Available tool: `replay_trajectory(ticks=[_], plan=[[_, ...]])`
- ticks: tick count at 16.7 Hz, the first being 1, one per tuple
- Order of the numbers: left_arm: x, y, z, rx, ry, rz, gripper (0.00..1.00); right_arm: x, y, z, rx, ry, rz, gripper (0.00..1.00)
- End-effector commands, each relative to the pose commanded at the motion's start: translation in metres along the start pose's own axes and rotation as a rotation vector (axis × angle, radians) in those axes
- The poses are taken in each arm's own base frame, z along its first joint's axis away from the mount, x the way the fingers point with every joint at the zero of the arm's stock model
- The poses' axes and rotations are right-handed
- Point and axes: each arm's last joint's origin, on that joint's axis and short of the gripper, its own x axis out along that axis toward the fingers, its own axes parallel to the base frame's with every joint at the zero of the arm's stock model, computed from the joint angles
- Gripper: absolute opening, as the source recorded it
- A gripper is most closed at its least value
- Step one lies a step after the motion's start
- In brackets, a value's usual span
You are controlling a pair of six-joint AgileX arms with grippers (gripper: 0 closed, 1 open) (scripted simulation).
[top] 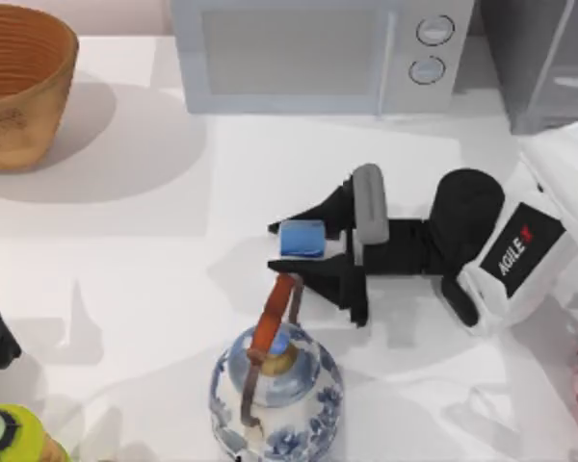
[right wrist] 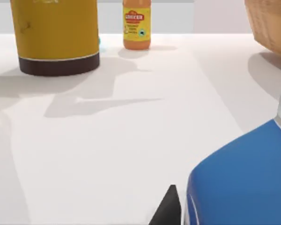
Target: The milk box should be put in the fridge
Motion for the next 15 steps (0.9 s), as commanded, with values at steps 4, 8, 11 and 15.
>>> replay_trajectory(ticks=[4, 8, 11, 15], plan=[[0.0, 0.0, 0.0, 0.0, 0.0, 0.0, 1.0, 0.0, 0.0, 0.0, 0.0, 0.0, 0.0, 0.02], [0.0, 0.0, 0.0, 0.0, 0.0, 0.0, 1.0, 0.0, 0.0, 0.0, 0.0, 0.0, 0.0, 0.0], [0.0, 0.0, 0.0, 0.0, 0.0, 0.0, 1.0, 0.0, 0.0, 0.0, 0.0, 0.0, 0.0, 0.0], [0.0, 0.0, 0.0, 0.0, 0.0, 0.0, 1.0, -0.002, -0.0019, 0.0047, 0.004, 0.001, -0.009, 0.0]])
